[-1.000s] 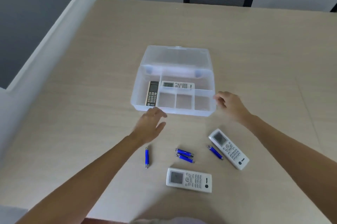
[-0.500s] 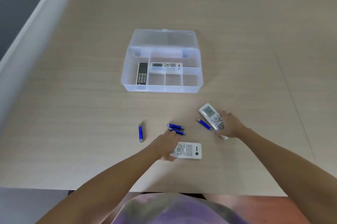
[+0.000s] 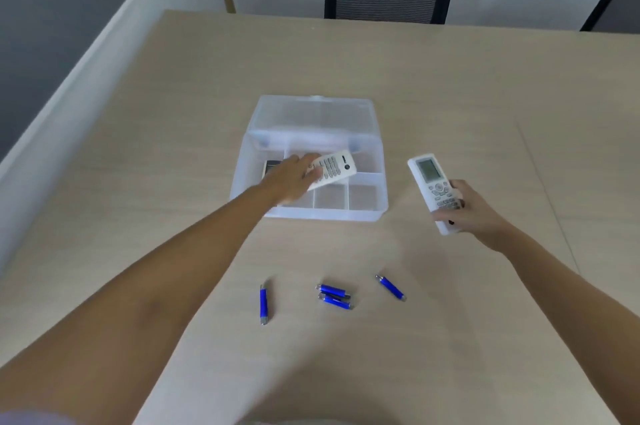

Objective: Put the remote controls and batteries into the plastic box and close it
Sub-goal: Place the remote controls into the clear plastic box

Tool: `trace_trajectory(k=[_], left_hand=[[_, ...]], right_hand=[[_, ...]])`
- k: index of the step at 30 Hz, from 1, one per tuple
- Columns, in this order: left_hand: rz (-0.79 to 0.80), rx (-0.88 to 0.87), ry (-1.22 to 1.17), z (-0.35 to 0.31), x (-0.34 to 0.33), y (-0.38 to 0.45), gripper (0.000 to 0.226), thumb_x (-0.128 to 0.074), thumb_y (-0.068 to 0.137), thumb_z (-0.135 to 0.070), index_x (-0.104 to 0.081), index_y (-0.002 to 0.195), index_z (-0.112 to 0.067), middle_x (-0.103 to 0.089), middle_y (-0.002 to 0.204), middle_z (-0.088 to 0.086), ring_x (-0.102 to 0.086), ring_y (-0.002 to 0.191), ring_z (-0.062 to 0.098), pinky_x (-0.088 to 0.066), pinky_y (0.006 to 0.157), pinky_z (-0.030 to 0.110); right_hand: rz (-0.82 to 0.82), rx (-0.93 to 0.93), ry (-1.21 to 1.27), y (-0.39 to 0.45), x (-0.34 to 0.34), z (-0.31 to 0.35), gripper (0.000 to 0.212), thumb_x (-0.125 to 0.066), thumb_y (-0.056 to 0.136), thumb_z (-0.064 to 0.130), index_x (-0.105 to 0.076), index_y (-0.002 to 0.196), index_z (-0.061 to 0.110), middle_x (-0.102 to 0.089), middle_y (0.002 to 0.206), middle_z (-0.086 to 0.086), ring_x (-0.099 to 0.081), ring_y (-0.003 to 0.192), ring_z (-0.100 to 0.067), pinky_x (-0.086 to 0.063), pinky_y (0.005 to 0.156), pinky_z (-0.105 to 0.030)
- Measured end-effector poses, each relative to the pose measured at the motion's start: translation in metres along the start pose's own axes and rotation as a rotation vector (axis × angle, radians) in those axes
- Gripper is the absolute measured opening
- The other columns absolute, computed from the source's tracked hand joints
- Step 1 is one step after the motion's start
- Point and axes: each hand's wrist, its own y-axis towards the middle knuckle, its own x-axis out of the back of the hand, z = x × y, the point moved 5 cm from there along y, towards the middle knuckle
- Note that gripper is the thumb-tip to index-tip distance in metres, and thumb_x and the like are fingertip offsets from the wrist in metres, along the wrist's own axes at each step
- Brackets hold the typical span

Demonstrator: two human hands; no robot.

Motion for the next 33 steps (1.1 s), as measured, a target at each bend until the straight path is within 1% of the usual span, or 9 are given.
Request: trace_trajectory(k=[3, 13, 16, 19, 22, 24, 27, 30, 33], left_hand=[[0.045, 0.04, 0.134, 0.006, 0.006, 0.047, 0.043, -0.022, 0.102, -0.038, -0.033, 0.143, -0.032, -0.054, 0.122, 0.018, -0.053, 0.113, 0.035, -0.039, 0.096, 0.047], [0.224, 0.027, 0.316, 0.037, -0.028, 0.114, 0.039, -0.027, 0.102, -0.021, -0.046, 0.129, -0.04, -0.057, 0.108, 0.006, -0.05, 0.111, 0.03, -0.027, 0.097, 0.047], [0.253, 0.044, 0.387, 0.05, -0.034, 0.113, 0.038, -0.038, 0.097, -0.014, -0.053, 0.122, -0.039, -0.048, 0.122, 0.005, -0.037, 0.125, 0.028, -0.014, 0.109, 0.057], [0.126, 0.013, 0.313, 0.059, -0.026, 0.097, 0.043, -0.039, 0.094, -0.008, -0.057, 0.122, -0.035, -0.038, 0.14, 0.002, -0.025, 0.137, 0.024, -0.001, 0.114, 0.061], [-0.232, 0.023, 0.25, 0.07, -0.007, 0.061, 0.044, -0.045, 0.091, -0.007, -0.055, 0.128, -0.028, -0.033, 0.148, 0.009, -0.025, 0.14, 0.028, -0.01, 0.114, 0.06], [-0.432, 0.212, 0.263, 0.091, 0.003, 0.03, 0.052, -0.047, 0.088, -0.005, -0.047, 0.136, -0.026, -0.032, 0.15, 0.014, -0.026, 0.141, 0.032, -0.019, 0.113, 0.059], [-0.397, 0.479, 0.163, 0.129, -0.006, -0.003, 0.061, -0.046, 0.088, -0.002, -0.037, 0.143, -0.027, -0.027, 0.152, 0.014, -0.026, 0.141, 0.031, -0.02, 0.114, 0.056], [-0.312, 0.439, -0.037, 0.144, -0.023, -0.009, 0.06, -0.041, 0.087, 0.009, -0.041, 0.14, -0.018, -0.037, 0.147, 0.014, -0.044, 0.128, 0.035, -0.032, 0.111, 0.052], [-0.355, 0.402, -0.194, 0.147, -0.023, -0.004, 0.062, -0.035, 0.083, 0.017, -0.043, 0.137, -0.012, -0.048, 0.138, 0.017, -0.054, 0.114, 0.041, -0.046, 0.098, 0.052]], right_hand=[[0.027, 0.046, -0.057, 0.022, -0.004, 0.03, 0.064, -0.072, 0.074, 0.003, -0.043, 0.127, 0.024, -0.063, 0.102, 0.001, -0.062, 0.085, -0.016, -0.051, 0.066, -0.03], [0.04, 0.149, -0.222, 0.11, -0.026, 0.077, 0.07, -0.076, 0.061, 0.008, -0.055, 0.122, 0.034, -0.069, 0.111, 0.002, -0.066, 0.102, -0.022, -0.054, 0.088, -0.043], [0.038, 0.162, -0.281, 0.131, -0.043, 0.083, 0.07, -0.076, 0.06, 0.009, -0.053, 0.122, 0.03, -0.068, 0.112, 0.001, -0.066, 0.101, -0.023, -0.054, 0.086, -0.04], [0.083, 0.152, -0.364, 0.148, -0.065, 0.089, 0.071, -0.079, 0.06, 0.009, -0.049, 0.123, 0.022, -0.064, 0.114, -0.004, -0.066, 0.096, -0.025, -0.052, 0.076, -0.033], [0.205, 0.158, -0.487, 0.161, -0.096, 0.097, 0.072, -0.081, 0.057, 0.008, -0.052, 0.122, 0.02, -0.062, 0.114, -0.005, -0.063, 0.089, -0.023, -0.047, 0.067, -0.027], [0.281, 0.178, -0.556, 0.168, -0.117, 0.101, 0.069, -0.081, 0.056, 0.005, -0.055, 0.119, 0.018, -0.063, 0.114, -0.007, -0.061, 0.088, -0.023, -0.046, 0.068, -0.027], [0.338, 0.154, -0.526, 0.178, -0.142, 0.106, 0.063, -0.079, 0.059, 0.004, -0.059, 0.117, 0.018, -0.065, 0.117, -0.008, -0.063, 0.101, -0.028, -0.05, 0.078, -0.032], [0.418, 0.105, -0.567, 0.185, -0.158, 0.107, 0.072, -0.078, 0.071, 0.022, -0.047, 0.136, 0.025, -0.054, 0.136, 0.003, -0.05, 0.126, -0.019, -0.039, 0.105, -0.033], [0.441, 0.143, -0.717, 0.191, -0.171, 0.103, 0.066, -0.063, 0.085, 0.036, -0.033, 0.144, 0.033, -0.035, 0.154, 0.005, -0.035, 0.14, -0.019, -0.03, 0.113, -0.033]])
